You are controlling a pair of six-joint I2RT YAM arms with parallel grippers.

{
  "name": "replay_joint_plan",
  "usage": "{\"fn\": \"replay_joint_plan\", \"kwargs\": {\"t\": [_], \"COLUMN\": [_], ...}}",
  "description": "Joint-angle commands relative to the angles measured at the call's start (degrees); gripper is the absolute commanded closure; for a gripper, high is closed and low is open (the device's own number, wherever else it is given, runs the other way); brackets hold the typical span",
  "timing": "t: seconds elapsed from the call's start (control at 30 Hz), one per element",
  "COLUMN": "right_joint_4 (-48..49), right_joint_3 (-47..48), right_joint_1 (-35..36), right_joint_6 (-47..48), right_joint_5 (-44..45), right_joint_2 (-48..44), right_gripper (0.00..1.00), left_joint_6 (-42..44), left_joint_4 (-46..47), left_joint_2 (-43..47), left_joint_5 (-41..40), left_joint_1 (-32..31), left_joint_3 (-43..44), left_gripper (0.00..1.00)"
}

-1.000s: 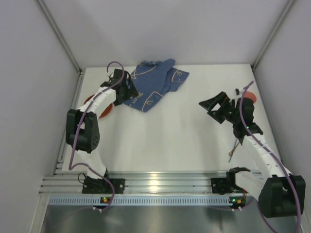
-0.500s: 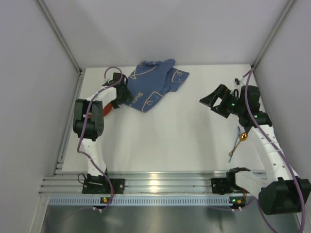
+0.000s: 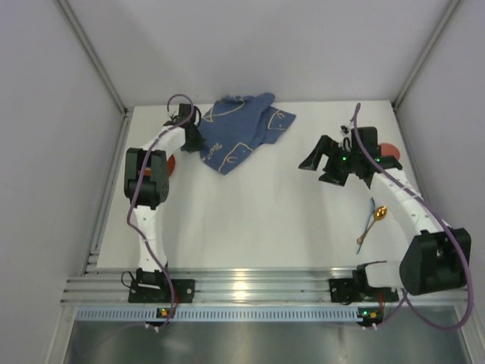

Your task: Set the dinner table for one person

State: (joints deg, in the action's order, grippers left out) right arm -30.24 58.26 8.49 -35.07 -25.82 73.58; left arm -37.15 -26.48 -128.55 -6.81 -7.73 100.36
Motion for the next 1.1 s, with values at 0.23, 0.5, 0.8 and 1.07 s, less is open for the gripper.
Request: {"fn": "replay_joint_plan", "kwargs": {"t": [0.23,0.5,0.8,1.07], "right_joint_4": [6.77,1.77,1.24,3.6], "right_joint_3": [28.37,53.17,67.41,71.47], "right_joint_1": [7.42,6.01,5.92,7.24], "right_joint_6": [-1.75,-6.06,-9.31,-10.46], "right_joint_5": [10.87,12.81,9.83,8.78], "right_joint_2": [34.41,56.02,71.5,76.62], "right_gripper": [0.0,0.01,0.11,0.44], "left_joint_6": [-2.58,-3.63,-3.37,-3.37], "left_joint_4": [-4.28,-5.86,-11.93,-14.92], "left_joint_2": [6.73,6.12,4.63,4.71], "left_joint_5": [8.37,11.91,11.38,10.85], "left_joint_1": [1.84,1.4,-0.97,-2.9], "left_joint_3": [0.02,0.63,6.69,7.93], "left_gripper": [1.0,1.0,1.0,1.0]}}
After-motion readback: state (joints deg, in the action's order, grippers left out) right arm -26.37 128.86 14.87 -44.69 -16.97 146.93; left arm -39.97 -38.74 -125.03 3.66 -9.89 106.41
